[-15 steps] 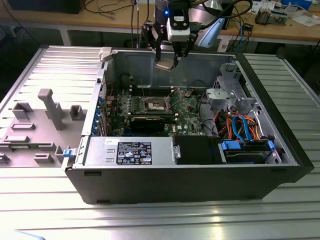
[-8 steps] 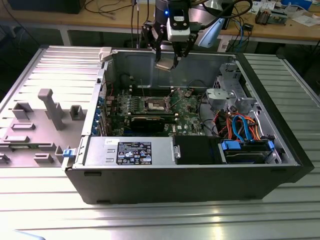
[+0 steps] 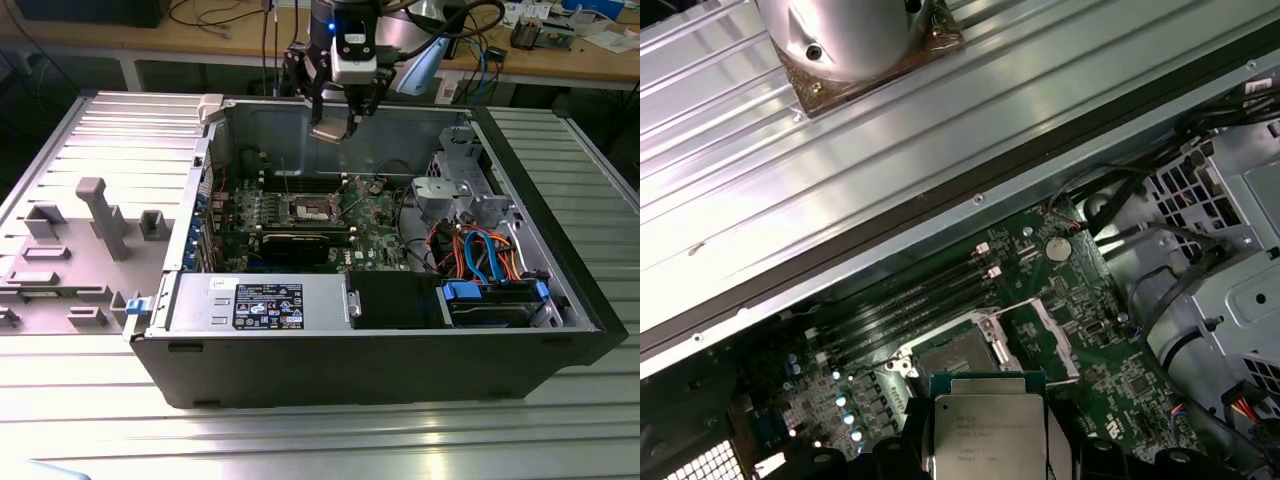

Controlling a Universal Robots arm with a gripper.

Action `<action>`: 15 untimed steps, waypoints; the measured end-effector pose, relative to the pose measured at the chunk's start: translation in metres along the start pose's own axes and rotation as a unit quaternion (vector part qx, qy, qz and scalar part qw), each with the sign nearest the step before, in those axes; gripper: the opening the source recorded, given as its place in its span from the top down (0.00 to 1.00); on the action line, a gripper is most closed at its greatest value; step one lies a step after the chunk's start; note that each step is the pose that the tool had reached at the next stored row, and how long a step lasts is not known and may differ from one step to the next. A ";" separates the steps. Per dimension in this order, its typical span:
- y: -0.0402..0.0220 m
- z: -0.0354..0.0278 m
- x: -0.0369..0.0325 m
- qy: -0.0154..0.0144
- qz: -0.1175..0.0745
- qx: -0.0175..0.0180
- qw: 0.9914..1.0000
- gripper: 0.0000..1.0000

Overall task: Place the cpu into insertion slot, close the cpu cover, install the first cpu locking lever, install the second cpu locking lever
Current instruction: 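Place the cpu into insertion slot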

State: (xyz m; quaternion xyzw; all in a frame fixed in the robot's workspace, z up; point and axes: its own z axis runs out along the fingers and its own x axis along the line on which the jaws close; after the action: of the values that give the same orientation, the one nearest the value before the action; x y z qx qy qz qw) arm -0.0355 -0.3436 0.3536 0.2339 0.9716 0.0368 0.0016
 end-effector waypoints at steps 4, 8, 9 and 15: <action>0.0000 0.0009 0.0000 -0.002 0.026 0.000 1.000 0.46; -0.0011 0.0012 0.0017 -0.002 0.027 0.000 1.000 0.46; -0.0014 0.0013 0.0023 -0.002 0.028 0.000 1.000 0.46; -0.0015 0.0018 0.0023 -0.004 0.053 0.000 0.999 0.46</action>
State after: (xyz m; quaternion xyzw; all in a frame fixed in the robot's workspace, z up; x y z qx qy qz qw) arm -0.0382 -0.3438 0.3517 0.2850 0.9578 0.0364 0.0035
